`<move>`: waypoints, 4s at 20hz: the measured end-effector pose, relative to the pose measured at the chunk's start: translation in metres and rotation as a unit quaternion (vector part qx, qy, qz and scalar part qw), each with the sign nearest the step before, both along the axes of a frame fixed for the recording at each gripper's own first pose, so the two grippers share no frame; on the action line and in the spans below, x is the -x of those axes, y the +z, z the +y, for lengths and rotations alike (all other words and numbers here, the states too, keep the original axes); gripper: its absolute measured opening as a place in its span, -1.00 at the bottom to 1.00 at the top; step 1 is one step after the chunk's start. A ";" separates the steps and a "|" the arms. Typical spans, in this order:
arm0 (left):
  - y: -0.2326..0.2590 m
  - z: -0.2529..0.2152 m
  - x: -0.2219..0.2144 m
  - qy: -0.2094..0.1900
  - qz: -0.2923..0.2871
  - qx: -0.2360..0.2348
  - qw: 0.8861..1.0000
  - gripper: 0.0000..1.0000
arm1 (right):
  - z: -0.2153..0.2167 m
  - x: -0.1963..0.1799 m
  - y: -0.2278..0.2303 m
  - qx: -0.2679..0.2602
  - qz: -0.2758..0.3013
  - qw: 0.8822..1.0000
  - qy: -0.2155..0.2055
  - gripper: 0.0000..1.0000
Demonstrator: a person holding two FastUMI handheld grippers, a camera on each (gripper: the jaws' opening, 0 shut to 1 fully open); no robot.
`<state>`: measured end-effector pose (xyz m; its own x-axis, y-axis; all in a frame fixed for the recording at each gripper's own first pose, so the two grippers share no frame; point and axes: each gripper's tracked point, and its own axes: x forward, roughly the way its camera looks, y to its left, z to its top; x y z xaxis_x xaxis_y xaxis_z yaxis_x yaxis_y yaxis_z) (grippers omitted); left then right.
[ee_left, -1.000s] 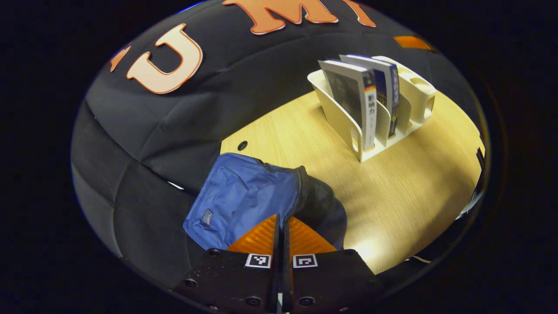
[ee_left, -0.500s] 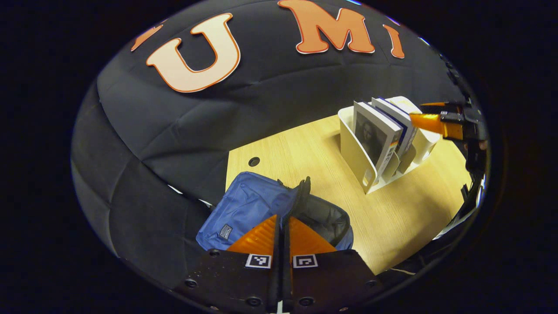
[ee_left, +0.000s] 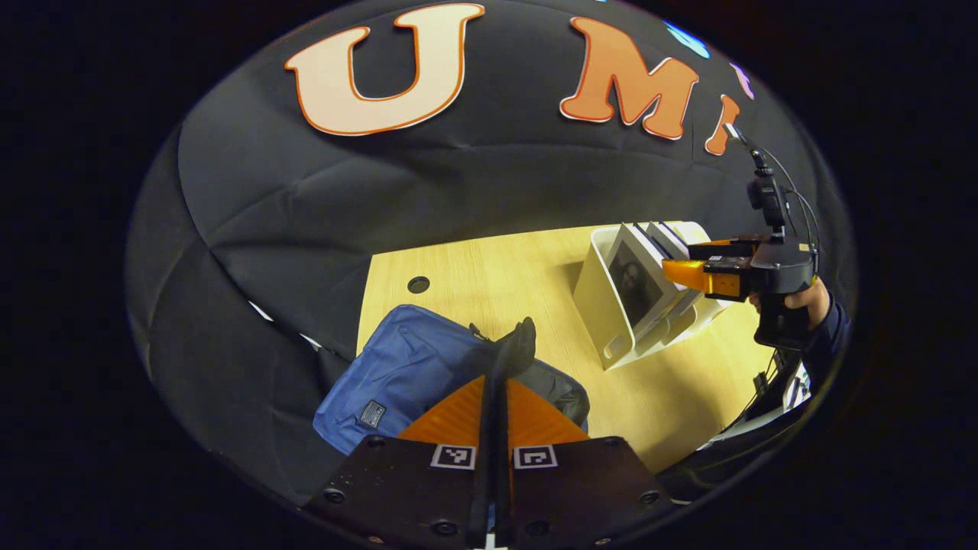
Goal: Open the schoolbag, grab two books from the bookshelf and put them into the schoolbag.
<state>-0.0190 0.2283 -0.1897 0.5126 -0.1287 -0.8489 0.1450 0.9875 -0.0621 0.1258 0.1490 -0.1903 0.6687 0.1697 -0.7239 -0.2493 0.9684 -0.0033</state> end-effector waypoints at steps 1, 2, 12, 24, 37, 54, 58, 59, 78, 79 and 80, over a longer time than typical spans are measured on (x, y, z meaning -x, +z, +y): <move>-0.001 0.001 -0.003 -0.006 0.000 0.002 1.000 -0.92 | 0.009 -0.003 0.000 0.002 0.002 1.000 0.002 0.92; -0.001 0.004 -0.007 -0.013 0.000 0.003 1.000 -0.92 | 0.016 -0.004 0.002 0.006 0.007 1.000 0.005 0.91; -0.004 0.004 -0.021 -0.039 0.011 0.026 0.999 -0.92 | 0.017 -0.030 -0.043 0.035 0.126 0.991 -0.041 0.80; -0.005 0.009 -0.017 -0.034 0.010 0.054 0.998 -0.92 | 0.021 -0.036 -0.091 0.062 0.242 0.966 -0.061 -0.21; -0.013 0.014 -0.011 -0.022 0.016 0.060 0.998 -0.92 | 0.017 -0.028 -0.091 0.070 0.243 0.966 -0.046 -0.19; -0.012 0.014 -0.006 -0.025 0.026 0.051 0.998 -0.92 | -0.013 0.023 0.101 -0.047 0.148 0.987 0.034 -0.21; -0.015 0.011 -0.012 -0.024 0.028 0.052 0.998 -0.92 | -0.014 0.037 0.126 -0.072 0.135 0.987 0.041 -0.21; -0.018 0.011 -0.014 -0.023 0.029 0.052 0.998 -0.92 | -0.014 0.042 0.129 -0.074 0.133 0.987 0.046 -0.21; -0.017 0.005 -0.011 -0.024 0.045 0.045 0.998 -0.92 | 0.120 0.136 0.024 -0.304 0.213 0.928 -0.031 -0.23; -0.017 0.005 -0.011 -0.026 0.046 0.044 0.998 -0.92 | 0.132 0.139 0.018 -0.308 0.213 0.927 -0.031 -0.23; -0.017 0.006 -0.010 -0.027 0.047 0.041 0.998 -0.92 | 0.143 0.140 0.011 -0.314 0.211 0.925 -0.036 -0.24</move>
<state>-0.0086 0.2342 -0.2064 0.4220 -0.2256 -0.8781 0.1877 0.9693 -0.1588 -0.0137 0.2923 -0.1798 0.3759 0.6110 -0.6967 -0.0350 0.7606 0.6483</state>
